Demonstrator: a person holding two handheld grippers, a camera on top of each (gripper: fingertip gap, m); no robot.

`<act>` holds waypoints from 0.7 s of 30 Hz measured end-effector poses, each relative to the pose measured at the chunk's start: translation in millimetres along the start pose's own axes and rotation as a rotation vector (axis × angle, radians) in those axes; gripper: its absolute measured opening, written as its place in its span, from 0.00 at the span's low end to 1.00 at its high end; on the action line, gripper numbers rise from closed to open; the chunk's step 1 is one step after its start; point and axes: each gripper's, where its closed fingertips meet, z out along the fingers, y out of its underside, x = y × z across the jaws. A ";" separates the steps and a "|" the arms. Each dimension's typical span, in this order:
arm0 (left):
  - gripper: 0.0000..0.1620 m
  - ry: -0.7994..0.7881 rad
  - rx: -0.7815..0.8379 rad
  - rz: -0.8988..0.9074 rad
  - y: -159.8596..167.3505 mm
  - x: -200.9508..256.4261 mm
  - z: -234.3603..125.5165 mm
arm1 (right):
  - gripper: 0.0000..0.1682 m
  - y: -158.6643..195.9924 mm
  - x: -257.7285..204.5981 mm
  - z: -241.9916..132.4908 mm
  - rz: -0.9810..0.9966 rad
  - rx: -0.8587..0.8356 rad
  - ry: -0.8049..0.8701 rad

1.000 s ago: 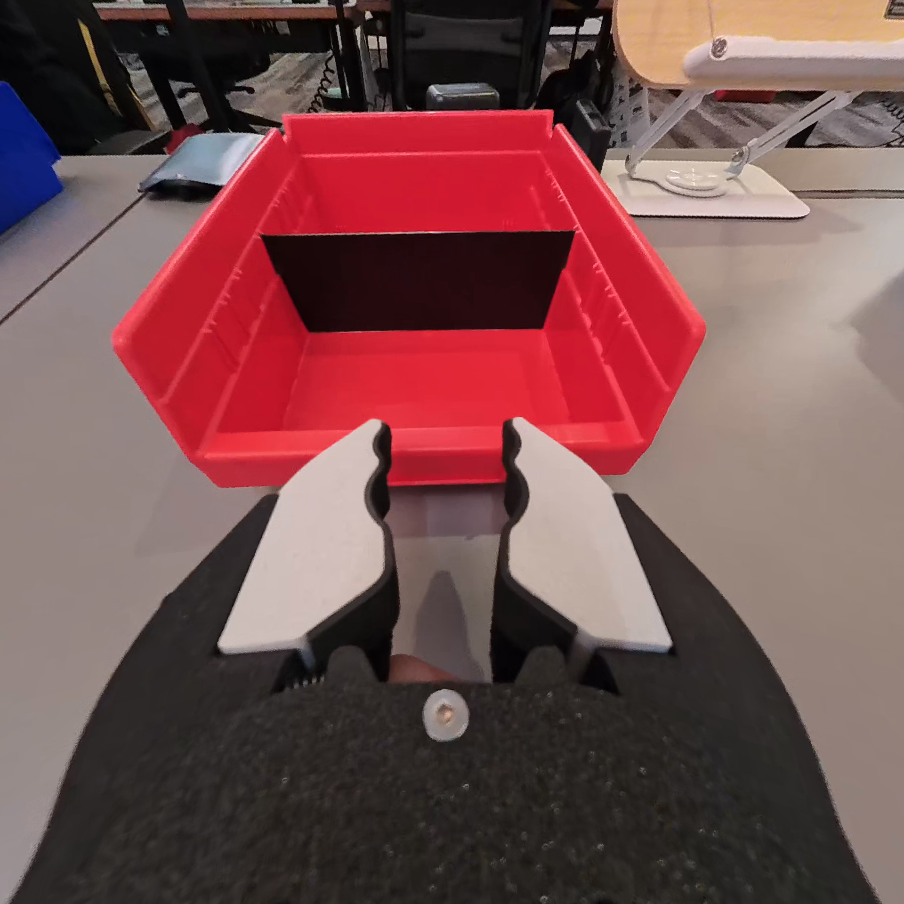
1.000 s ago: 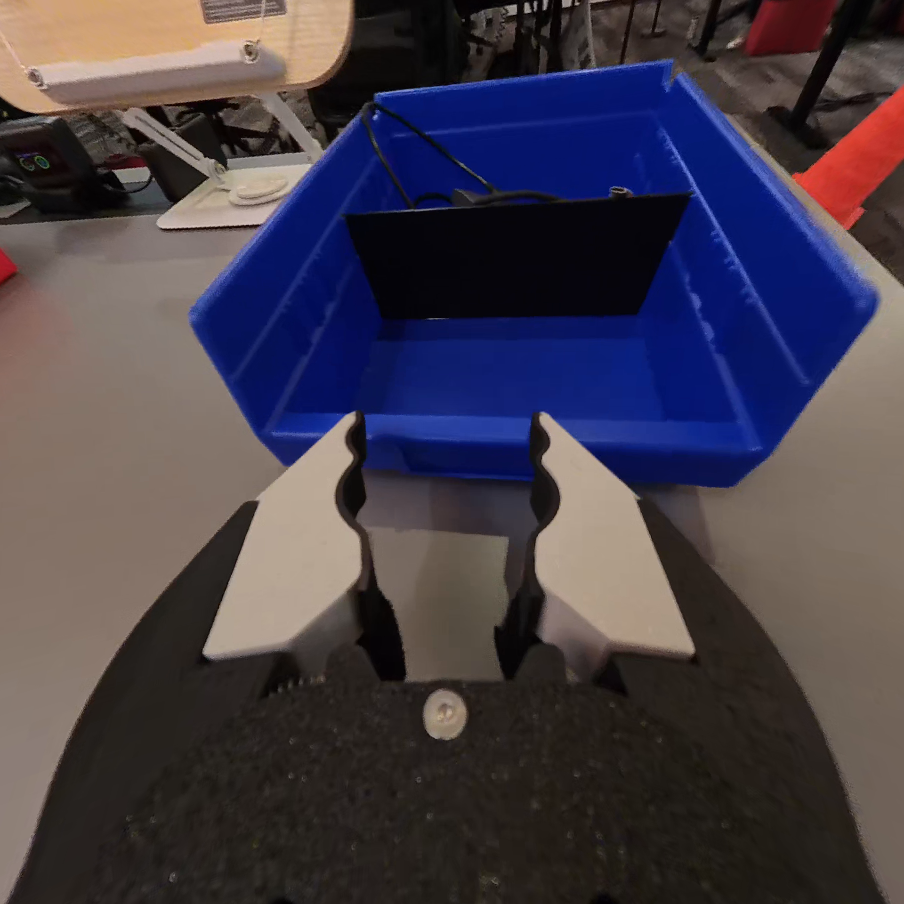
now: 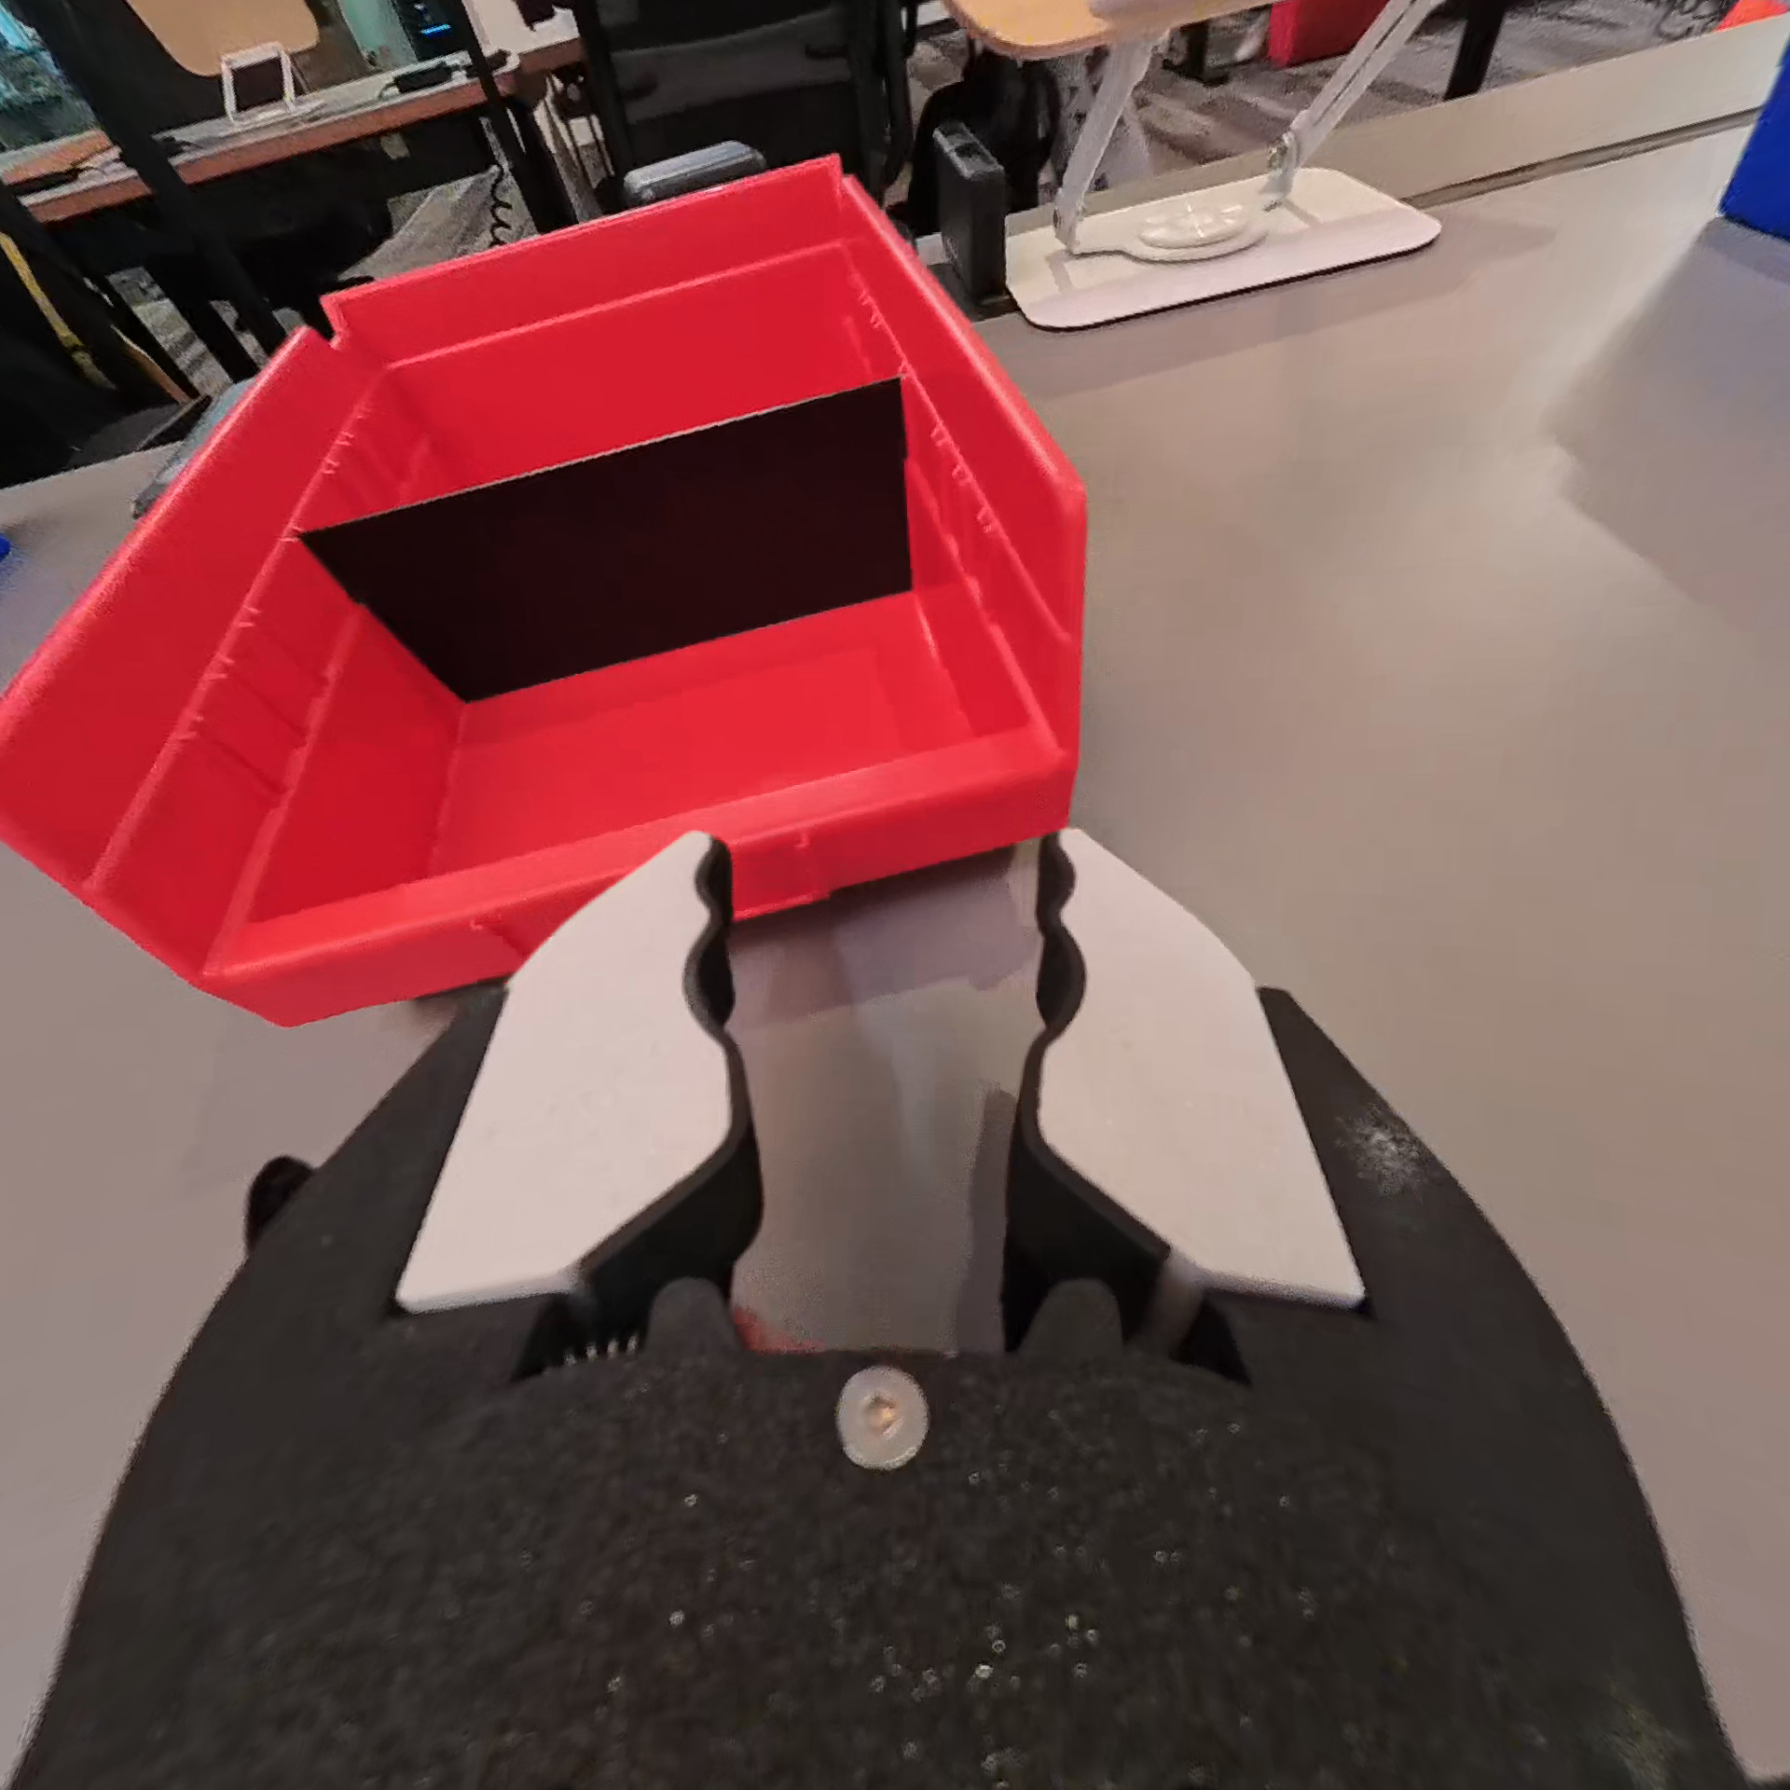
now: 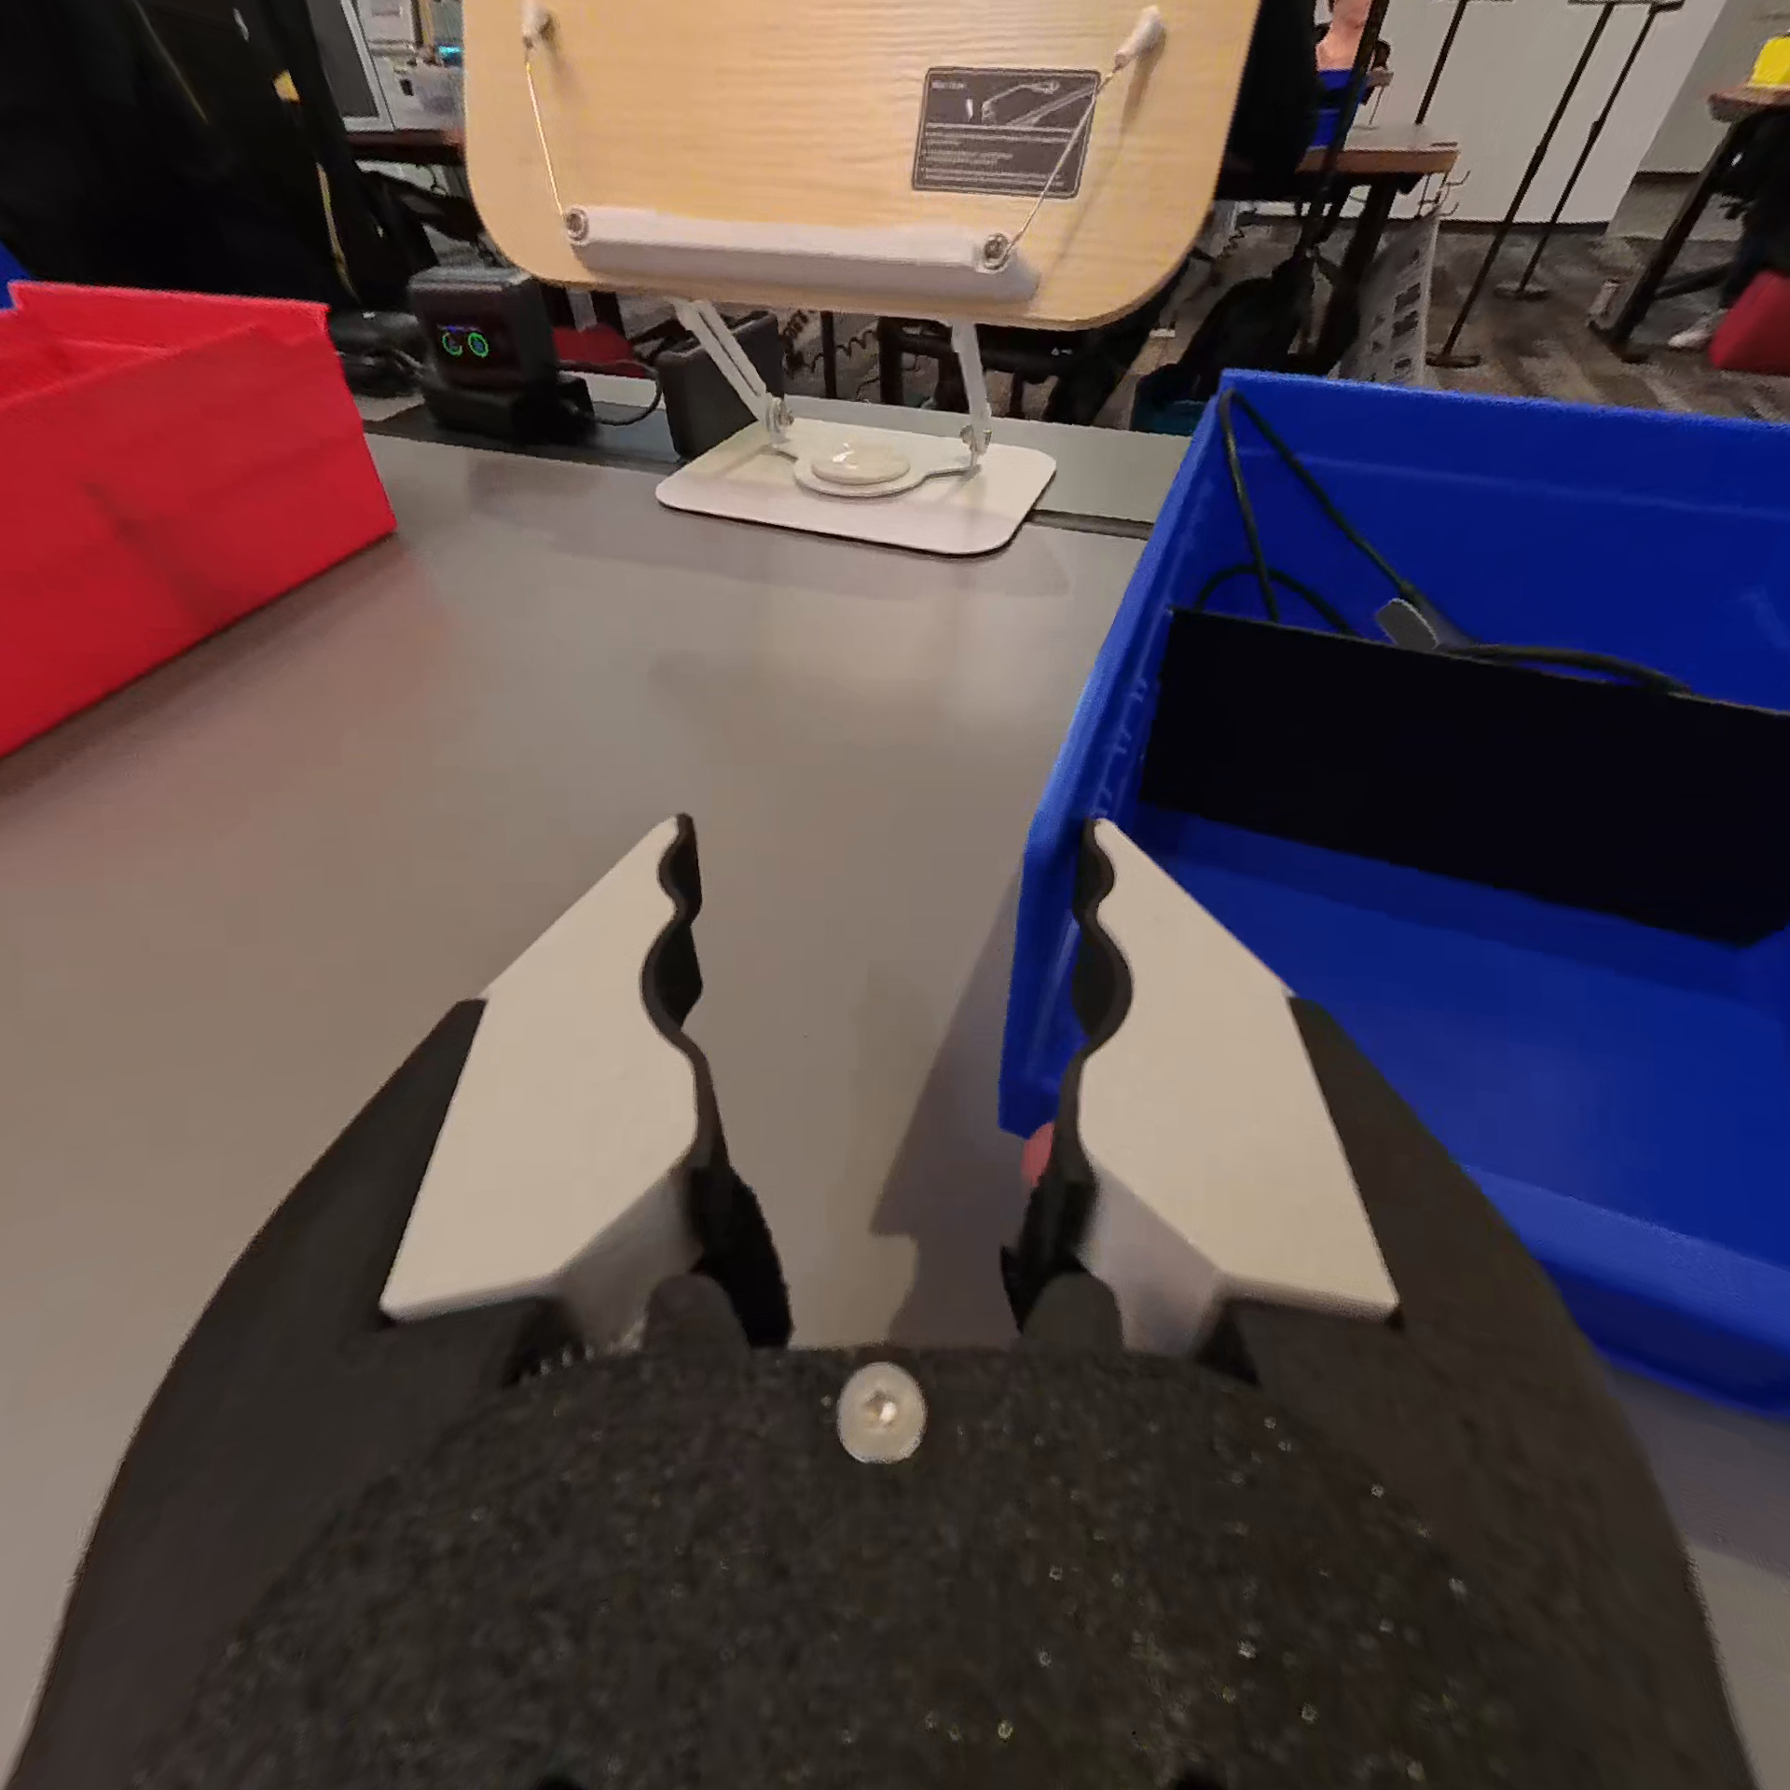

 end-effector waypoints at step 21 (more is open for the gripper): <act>0.41 0.506 0.193 0.042 -57.4 249.8 -51.4 | 0.43 -33.6 -105.4 -119.8 0.030 0.168 -0.112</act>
